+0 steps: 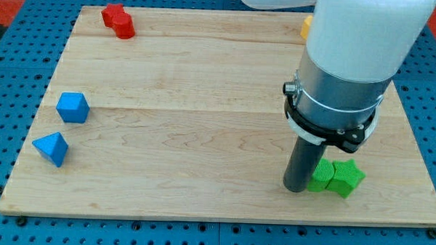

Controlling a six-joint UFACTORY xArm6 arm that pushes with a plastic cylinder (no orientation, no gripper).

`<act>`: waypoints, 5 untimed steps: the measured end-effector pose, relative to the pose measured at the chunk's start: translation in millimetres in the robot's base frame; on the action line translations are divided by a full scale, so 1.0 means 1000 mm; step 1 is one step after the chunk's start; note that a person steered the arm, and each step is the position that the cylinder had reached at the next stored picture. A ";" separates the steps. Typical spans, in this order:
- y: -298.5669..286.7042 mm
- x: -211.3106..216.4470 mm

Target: Slide the blue triangle to the center

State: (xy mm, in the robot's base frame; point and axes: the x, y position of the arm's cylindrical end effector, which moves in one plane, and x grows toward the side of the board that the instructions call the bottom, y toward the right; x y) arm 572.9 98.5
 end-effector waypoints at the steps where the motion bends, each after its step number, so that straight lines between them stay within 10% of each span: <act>1: -0.075 0.035; 4: -0.384 0.037; 5: -0.403 0.028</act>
State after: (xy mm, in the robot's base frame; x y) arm 600.8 -304.1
